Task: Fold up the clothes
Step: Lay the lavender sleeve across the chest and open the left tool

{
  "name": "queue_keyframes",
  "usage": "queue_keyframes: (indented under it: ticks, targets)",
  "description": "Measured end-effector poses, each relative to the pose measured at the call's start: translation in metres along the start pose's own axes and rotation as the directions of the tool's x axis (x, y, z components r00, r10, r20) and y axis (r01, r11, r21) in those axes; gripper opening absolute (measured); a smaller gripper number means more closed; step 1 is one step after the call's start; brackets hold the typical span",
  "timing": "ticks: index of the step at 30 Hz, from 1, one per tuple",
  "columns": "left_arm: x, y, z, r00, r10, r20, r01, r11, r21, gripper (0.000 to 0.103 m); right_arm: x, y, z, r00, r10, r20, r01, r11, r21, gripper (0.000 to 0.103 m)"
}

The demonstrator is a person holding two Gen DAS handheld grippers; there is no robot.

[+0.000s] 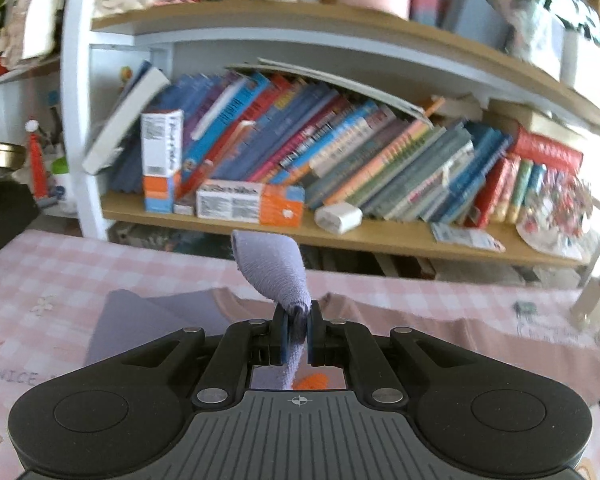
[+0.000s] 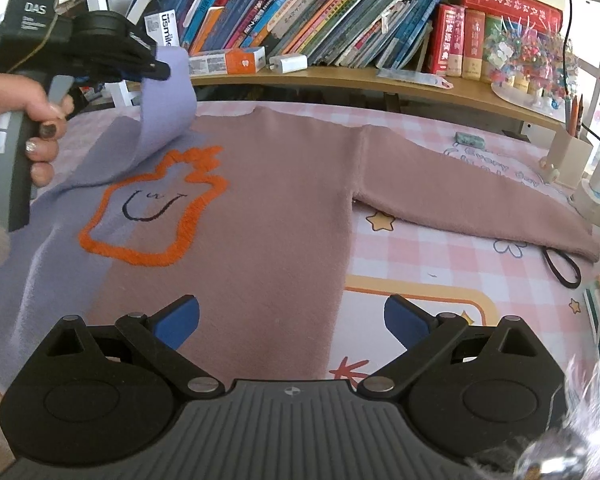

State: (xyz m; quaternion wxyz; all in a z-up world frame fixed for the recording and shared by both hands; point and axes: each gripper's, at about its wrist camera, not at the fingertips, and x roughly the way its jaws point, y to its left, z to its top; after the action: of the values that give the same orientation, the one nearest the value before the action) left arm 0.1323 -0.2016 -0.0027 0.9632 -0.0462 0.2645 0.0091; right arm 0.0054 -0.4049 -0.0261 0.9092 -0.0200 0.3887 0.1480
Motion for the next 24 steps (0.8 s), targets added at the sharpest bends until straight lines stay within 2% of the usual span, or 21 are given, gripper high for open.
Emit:
queue_keyframes:
  ticks: [5, 7, 8, 9, 11, 15, 18, 21, 24]
  targets:
    - [0.013, -0.009, -0.006, 0.999, -0.002, -0.044, 0.002, 1.0, 0.018, 0.008, 0.002, -0.005, -0.001, 1.0, -0.01, -0.011, 0.01, 1.0, 0.005, 0.1]
    - [0.019, -0.011, -0.008, 0.998, 0.004, -0.065, -0.003, 1.0, 0.019, 0.015, 0.002, -0.006, -0.001, 1.0, -0.014, -0.013, 0.014, 1.0, 0.007, 0.1]
    - [0.022, -0.011, -0.009, 0.996, -0.002, -0.085, 0.003, 1.0, 0.018, 0.029, 0.003, -0.007, -0.001, 1.0, -0.016, -0.015, 0.017, 1.0, 0.011, 0.1]
    - [0.025, -0.012, -0.01, 0.993, -0.019, -0.114, 0.021, 1.0, 0.019, 0.052, 0.003, -0.007, -0.001, 1.0, -0.018, -0.016, 0.018, 1.0, 0.013, 0.1]
    - [0.024, -0.016, -0.013, 0.99, -0.052, -0.133, 0.056, 0.998, 0.029, 0.076, 0.004, -0.008, -0.001, 1.0, -0.017, -0.018, 0.018, 1.0, 0.018, 0.1]
    - [0.006, -0.025, -0.021, 0.98, -0.143, -0.138, 0.151, 0.987, 0.047, 0.076, 0.005, -0.004, 0.001, 1.0, -0.007, -0.014, 0.007, 1.0, 0.015, 0.1]
    - [-0.011, -0.022, -0.028, 0.977, -0.166, -0.135, 0.176, 0.982, 0.069, 0.076, 0.005, -0.002, 0.002, 1.0, 0.001, -0.007, -0.001, 1.0, 0.011, 0.1]
    - [-0.031, -0.008, -0.035, 0.984, -0.12, -0.132, 0.134, 0.985, 0.107, 0.076, 0.006, -0.001, 0.003, 1.0, 0.006, -0.004, -0.006, 1.0, 0.013, 0.1]
    - [-0.049, 0.019, -0.042, 0.991, -0.009, -0.13, 0.023, 0.994, 0.107, 0.076, 0.006, -0.002, 0.003, 1.0, 0.009, -0.004, -0.009, 1.0, 0.019, 0.1]
